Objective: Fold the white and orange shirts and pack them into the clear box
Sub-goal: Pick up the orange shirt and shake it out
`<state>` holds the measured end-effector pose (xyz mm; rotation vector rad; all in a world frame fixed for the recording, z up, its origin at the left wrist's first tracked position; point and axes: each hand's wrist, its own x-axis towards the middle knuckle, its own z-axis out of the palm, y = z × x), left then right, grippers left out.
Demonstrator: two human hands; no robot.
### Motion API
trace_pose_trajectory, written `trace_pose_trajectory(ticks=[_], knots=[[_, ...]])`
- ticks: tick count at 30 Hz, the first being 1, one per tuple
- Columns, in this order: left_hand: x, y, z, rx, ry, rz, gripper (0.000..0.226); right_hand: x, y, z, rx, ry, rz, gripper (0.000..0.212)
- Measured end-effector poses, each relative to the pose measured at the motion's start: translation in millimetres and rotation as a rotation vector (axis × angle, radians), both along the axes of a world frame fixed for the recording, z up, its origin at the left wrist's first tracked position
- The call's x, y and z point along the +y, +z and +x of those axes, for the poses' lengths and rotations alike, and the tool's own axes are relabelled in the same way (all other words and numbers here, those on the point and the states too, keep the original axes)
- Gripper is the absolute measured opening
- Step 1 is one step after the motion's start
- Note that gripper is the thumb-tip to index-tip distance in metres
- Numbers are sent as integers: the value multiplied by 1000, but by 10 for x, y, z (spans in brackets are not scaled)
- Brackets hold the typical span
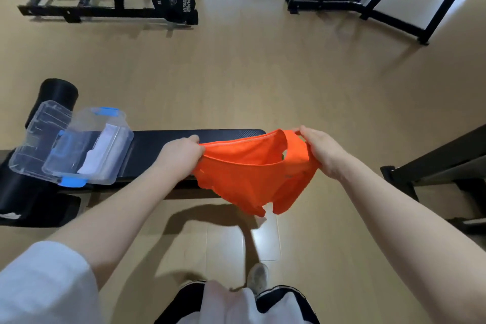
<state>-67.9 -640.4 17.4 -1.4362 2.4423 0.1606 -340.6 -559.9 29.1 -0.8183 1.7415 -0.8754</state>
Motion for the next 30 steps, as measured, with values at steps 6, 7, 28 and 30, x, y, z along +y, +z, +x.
trace_pose_trajectory(ticks=[6,7,28,30], knots=[[129,72,-282,-96,116,-116,25,-1,10,-307,-345,-184,-19,24],[135,43,-313,-133,135,-103,27,9,2,-343,-310,-230,-12,26],[-1134,-472,14,154,168,-341,16,-1259,-652,113,-401,-351,-17,26],[-1564,-752,69,153,192,-311,17,-1681,-887,156,-349,-361,-19,30]])
